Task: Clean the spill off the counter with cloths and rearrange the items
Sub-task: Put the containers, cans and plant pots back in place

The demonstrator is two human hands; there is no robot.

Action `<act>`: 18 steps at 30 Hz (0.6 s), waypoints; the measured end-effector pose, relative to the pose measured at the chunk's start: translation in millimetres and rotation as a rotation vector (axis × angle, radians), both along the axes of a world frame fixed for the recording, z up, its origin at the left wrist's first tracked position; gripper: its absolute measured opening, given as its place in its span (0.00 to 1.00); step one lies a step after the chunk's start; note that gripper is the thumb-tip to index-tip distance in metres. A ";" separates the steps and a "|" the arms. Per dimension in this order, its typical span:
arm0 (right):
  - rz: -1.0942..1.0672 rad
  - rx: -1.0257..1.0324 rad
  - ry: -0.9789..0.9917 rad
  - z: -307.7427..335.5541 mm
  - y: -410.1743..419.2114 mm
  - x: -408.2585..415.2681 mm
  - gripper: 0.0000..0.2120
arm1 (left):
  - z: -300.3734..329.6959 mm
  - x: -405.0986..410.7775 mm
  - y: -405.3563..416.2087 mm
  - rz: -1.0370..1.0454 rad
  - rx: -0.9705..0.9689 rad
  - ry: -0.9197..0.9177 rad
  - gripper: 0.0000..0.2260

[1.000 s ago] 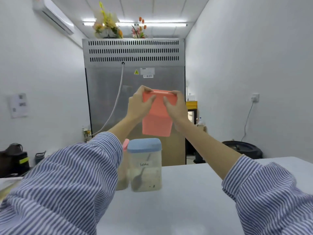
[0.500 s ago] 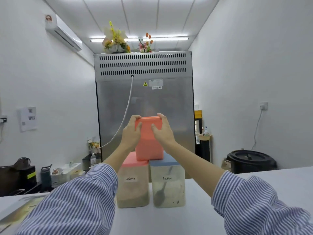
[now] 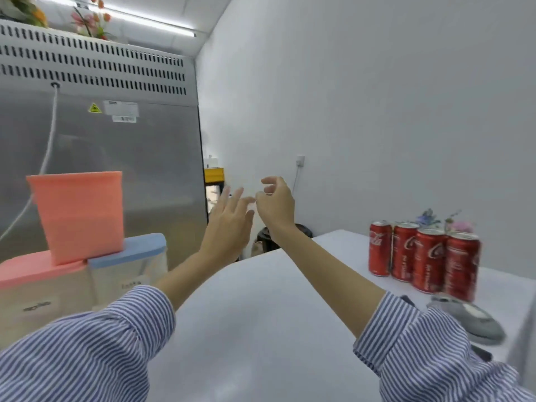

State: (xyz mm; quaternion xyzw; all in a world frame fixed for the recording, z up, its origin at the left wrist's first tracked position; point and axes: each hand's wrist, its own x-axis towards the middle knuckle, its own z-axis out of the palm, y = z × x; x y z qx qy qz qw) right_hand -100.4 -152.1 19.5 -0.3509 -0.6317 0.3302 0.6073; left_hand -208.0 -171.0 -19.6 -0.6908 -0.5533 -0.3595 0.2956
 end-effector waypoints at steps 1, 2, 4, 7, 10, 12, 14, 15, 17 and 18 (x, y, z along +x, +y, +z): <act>-0.060 -0.012 0.009 -7.4 7.5 27.8 0.15 | -3.7 25.7 11.2 -0.060 -0.018 -0.005 0.23; -0.122 -0.024 0.021 -15.1 14.4 54.9 0.14 | -7.9 51.0 22.0 -0.121 -0.035 -0.016 0.21; -0.252 -0.043 0.020 -30.3 29.8 109.7 0.15 | -15.6 103.2 45.4 -0.238 -0.082 -0.065 0.18; -0.467 -0.039 -0.047 -51.8 49.1 183.3 0.15 | -25.2 172.5 78.8 -0.377 -0.155 -0.115 0.15; -0.707 -0.015 -0.142 -70.3 67.1 250.8 0.15 | -31.8 234.3 109.7 -0.493 -0.261 -0.088 0.15; -0.855 -0.034 -0.197 -80.7 78.9 289.5 0.16 | -32.9 269.3 126.3 -0.549 -0.317 -0.053 0.15; -0.942 -0.062 -0.192 -89.5 89.6 320.8 0.17 | -34.8 297.7 145.4 -0.531 -0.385 -0.006 0.17; -0.956 -0.072 -0.182 -94.0 95.0 333.2 0.16 | -37.0 309.1 155.7 -0.489 -0.414 0.034 0.18; -0.931 -0.107 -0.193 -104.2 103.7 349.7 0.15 | -46.5 324.8 174.9 -0.423 -0.460 0.081 0.19; -0.905 -0.128 -0.208 -109.3 107.3 354.6 0.16 | -52.4 328.9 180.9 -0.427 -0.469 0.065 0.18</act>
